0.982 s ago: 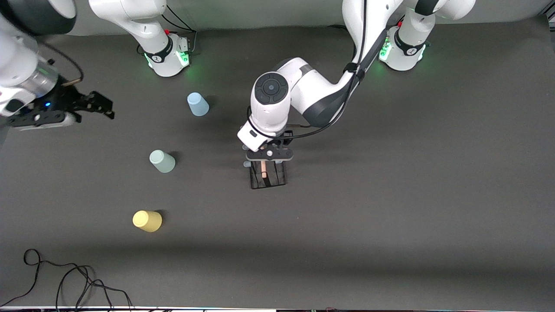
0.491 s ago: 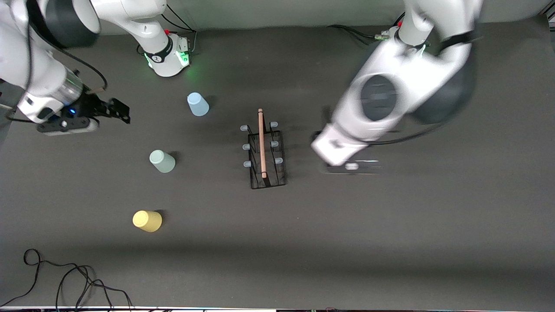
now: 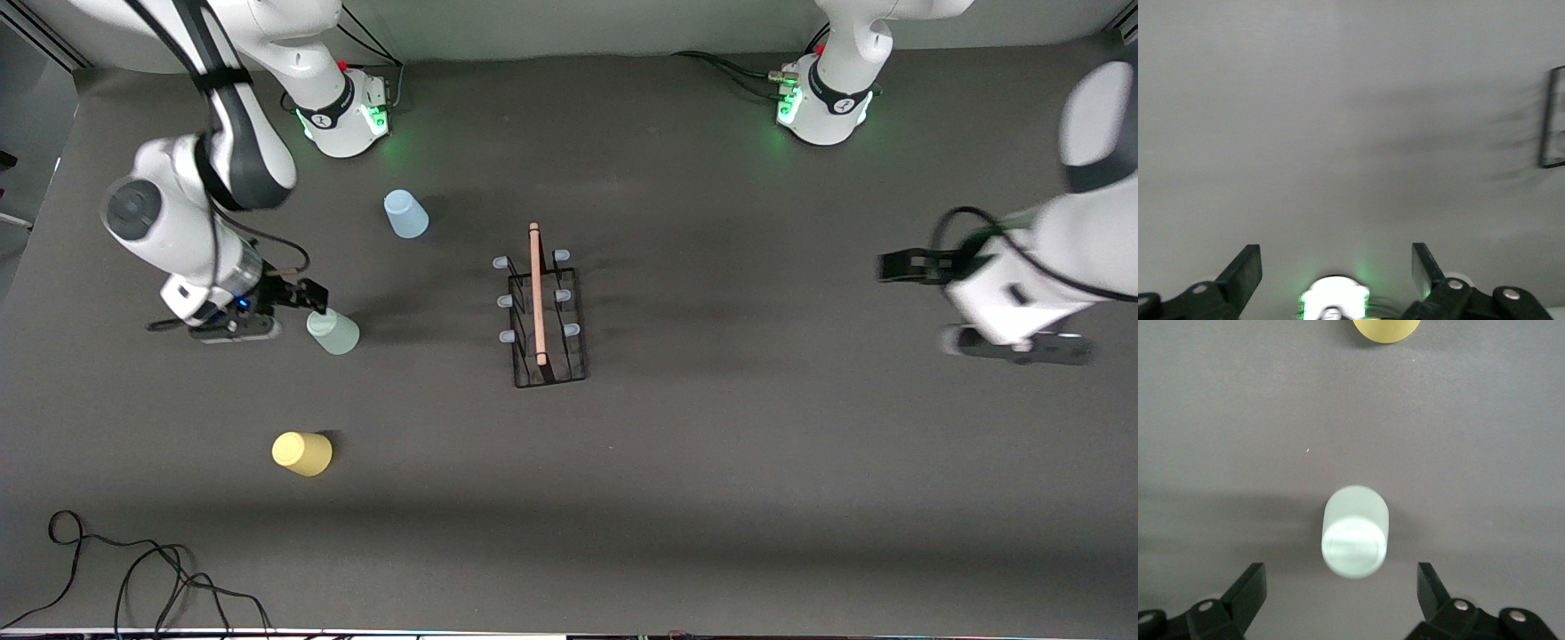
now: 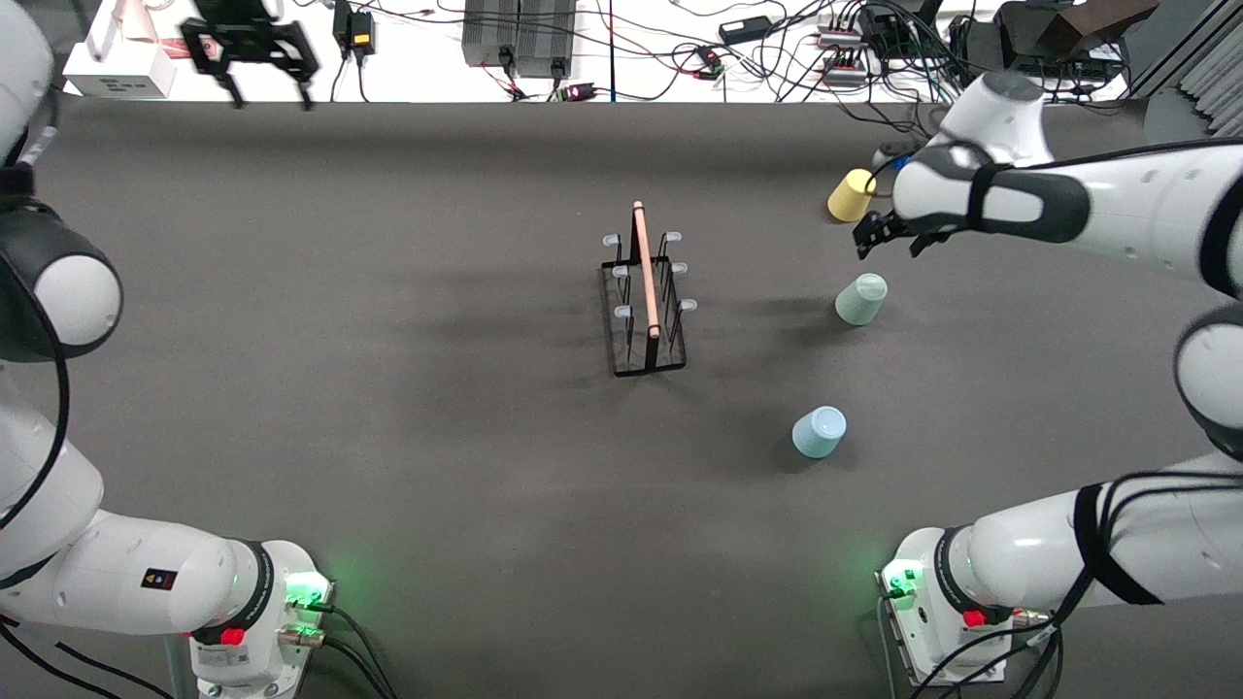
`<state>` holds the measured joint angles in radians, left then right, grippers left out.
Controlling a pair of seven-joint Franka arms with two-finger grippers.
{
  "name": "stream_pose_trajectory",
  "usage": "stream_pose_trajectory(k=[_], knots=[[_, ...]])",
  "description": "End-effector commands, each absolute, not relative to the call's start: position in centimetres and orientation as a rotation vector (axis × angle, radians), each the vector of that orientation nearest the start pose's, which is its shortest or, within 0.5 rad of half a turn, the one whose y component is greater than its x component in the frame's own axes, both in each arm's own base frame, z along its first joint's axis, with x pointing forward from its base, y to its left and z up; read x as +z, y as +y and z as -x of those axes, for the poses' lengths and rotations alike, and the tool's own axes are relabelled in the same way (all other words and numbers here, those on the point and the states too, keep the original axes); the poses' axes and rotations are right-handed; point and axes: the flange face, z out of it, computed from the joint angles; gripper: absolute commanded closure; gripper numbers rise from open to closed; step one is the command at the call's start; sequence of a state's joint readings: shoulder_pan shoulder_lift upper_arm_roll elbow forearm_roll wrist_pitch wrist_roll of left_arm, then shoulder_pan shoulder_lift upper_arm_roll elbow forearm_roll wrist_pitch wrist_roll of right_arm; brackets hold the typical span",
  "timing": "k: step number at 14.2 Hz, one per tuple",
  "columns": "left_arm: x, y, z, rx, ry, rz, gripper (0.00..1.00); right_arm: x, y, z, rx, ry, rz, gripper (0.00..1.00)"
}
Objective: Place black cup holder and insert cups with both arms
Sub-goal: 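Grasp the mint green cup with the right gripper while the left gripper withdraws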
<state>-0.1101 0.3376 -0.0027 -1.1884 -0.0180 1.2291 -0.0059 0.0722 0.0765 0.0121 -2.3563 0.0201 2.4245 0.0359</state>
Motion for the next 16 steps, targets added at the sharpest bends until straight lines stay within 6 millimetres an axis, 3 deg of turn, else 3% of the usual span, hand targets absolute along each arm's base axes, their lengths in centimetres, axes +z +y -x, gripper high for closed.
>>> stream_pose_trajectory(k=[1, 3, 5, 6, 7, 8, 10, 12, 13, 16], knots=[[58.0, -2.8, -60.1, 0.458, 0.223, 3.076, 0.00, 25.8, 4.5, -49.6, -0.029, -0.010, 3.123, 0.00], [57.3, -0.6, -60.4, 0.447, 0.173, 3.098, 0.00, 23.9, 4.4, -49.3, -0.029, -0.008, 3.124, 0.00], [57.1, -0.6, -60.1, 0.392, 0.175, 3.105, 0.00, 22.6, 4.4, -49.2, -0.001, -0.006, 3.125, 0.00], [56.8, -0.8, -59.9, 0.382, 0.179, 3.108, 0.00, 22.5, 4.4, -49.1, 0.004, -0.001, 3.125, 0.09], [56.7, -1.2, -59.2, 0.356, 0.189, 3.109, 0.00, 22.5, 4.5, -49.2, 0.005, 0.004, 3.125, 0.48], [56.1, -1.3, -58.4, 0.322, 0.191, 3.112, 0.00, 22.4, 4.5, -49.1, 0.007, 0.016, 3.125, 0.63], [55.2, -1.2, -56.3, 0.229, 0.191, 3.118, 0.00, 22.7, 4.5, -49.2, 0.005, 0.018, 3.125, 0.74], [55.4, -1.4, -56.1, 0.222, 0.196, 3.118, 0.00, 24.7, 4.5, -49.7, -0.033, 0.015, 3.123, 0.74], [55.7, -1.5, -56.2, 0.212, 0.191, 3.118, 0.00, 26.7, 4.6, -49.9, -0.057, 0.016, 3.120, 0.74], [56.1, -1.5, -56.3, 0.224, 0.183, 3.116, 0.00, 36.5, 5.1, -50.8, -0.064, -0.001, 3.116, 0.74]])
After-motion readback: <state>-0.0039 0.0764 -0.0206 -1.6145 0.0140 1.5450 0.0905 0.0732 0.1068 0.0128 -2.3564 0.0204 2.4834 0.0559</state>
